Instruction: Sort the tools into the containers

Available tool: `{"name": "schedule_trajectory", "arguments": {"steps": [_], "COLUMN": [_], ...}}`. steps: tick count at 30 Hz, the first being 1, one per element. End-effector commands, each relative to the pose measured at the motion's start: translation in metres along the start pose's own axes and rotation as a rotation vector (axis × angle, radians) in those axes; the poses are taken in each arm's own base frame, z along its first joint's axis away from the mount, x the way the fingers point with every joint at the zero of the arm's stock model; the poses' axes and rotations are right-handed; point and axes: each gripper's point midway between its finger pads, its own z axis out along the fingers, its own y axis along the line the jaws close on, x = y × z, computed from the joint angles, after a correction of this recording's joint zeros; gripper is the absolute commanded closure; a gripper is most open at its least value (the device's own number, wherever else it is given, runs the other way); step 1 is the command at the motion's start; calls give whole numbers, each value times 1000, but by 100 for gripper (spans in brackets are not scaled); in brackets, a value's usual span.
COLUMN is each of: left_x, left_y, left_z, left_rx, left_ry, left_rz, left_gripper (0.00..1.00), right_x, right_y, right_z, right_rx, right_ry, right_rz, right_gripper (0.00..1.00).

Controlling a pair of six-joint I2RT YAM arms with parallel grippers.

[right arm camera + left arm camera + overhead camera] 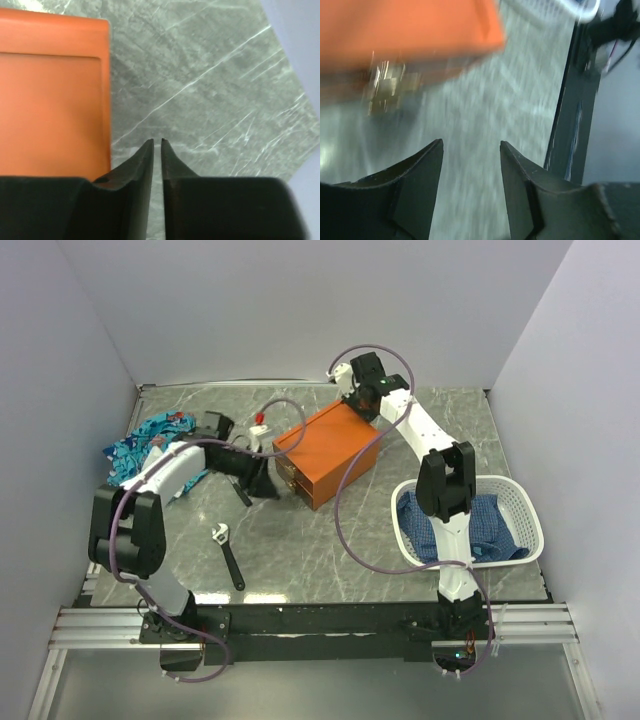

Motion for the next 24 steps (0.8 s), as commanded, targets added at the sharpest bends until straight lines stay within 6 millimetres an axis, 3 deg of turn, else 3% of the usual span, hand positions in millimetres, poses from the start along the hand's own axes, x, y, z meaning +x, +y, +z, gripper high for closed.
{"name": "schedule_trajectory", "arguments": {"steps": [1,3,5,7,8,10,12,13,15,16,20,24], "left_x": [65,69,59,61,50,55,44,50,44,53,51,46], "left_y": [-30,-22,-12,6,24,52,73,88,100,114,133,156], "left_z": [-39,-46,-58,-68,-70,-82,-89,-92,-94,-92,-90,-93], "left_rx": [80,-1,-86,-233,-335,-516,-626,-699,-747,-787,-865,-940], "left_ry": [154,159,86,88,41,37,-32,-18,-35,-8,-54,-81], "left_rz": [-99,-138,-126,-145,-192,-283,-404,-484,-603,-675,-882,-939], "left_gripper": [44,44,42,41,41,40,40,40,42,42,42,41], "right_x": [19,18,16,12,10,6,4,3,2,3,7,14], "right_y": [31,27,21,11,8,-8,-25,-32,-46,-51,-70,-80], "right_z": [2,3,1,-1,-1,-6,-12,-16,-23,-24,-37,-48], "right_rx": [-94,-75,-43,0,21,90,151,174,220,233,275,287], "right_ry": [80,80,77,69,66,58,48,42,35,35,26,25], "right_rz": [24,27,29,40,41,49,62,67,79,80,107,127], "right_gripper": [75,66,57,47,44,34,33,33,32,32,32,32]}}
